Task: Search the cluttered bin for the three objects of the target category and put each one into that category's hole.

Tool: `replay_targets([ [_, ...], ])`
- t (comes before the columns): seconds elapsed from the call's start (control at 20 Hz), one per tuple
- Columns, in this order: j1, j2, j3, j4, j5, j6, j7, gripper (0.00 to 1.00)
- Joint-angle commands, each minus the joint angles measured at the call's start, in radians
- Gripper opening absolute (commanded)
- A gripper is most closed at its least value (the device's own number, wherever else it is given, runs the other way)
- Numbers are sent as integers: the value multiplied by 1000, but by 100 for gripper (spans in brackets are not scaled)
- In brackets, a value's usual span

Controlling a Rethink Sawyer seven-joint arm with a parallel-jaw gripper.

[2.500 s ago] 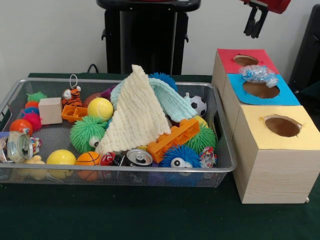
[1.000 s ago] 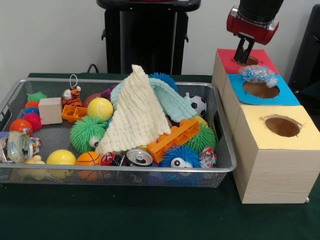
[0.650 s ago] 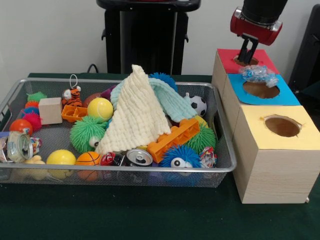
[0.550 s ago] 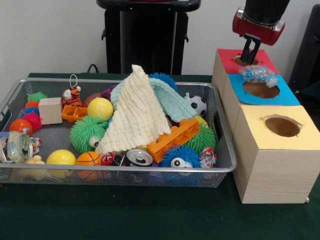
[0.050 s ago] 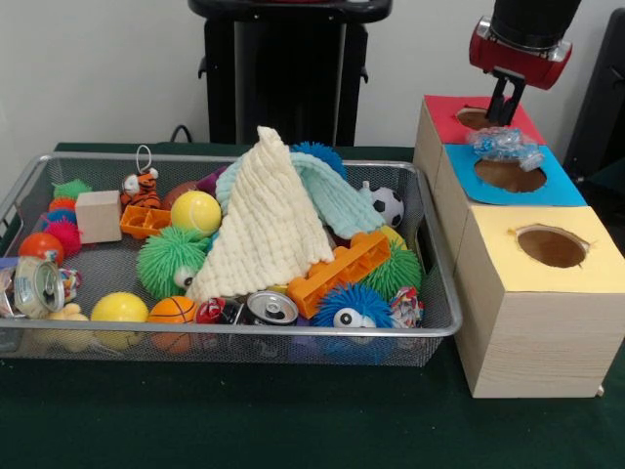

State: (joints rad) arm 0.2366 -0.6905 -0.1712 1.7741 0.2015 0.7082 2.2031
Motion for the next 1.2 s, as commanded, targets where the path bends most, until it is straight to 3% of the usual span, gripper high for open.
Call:
replay_targets([
  [0.05,3,59,86,-1,50,9,171,0],
  [0.35,16,73,76,-11,52,-22,176,0],
  [0.55,18,85,74,-7,46,-106,166,0],
  [0.75,41,99,41,-42,14,-113,167,0],
  [1.2,28,127,59,-61,30,-163,156,0],
])
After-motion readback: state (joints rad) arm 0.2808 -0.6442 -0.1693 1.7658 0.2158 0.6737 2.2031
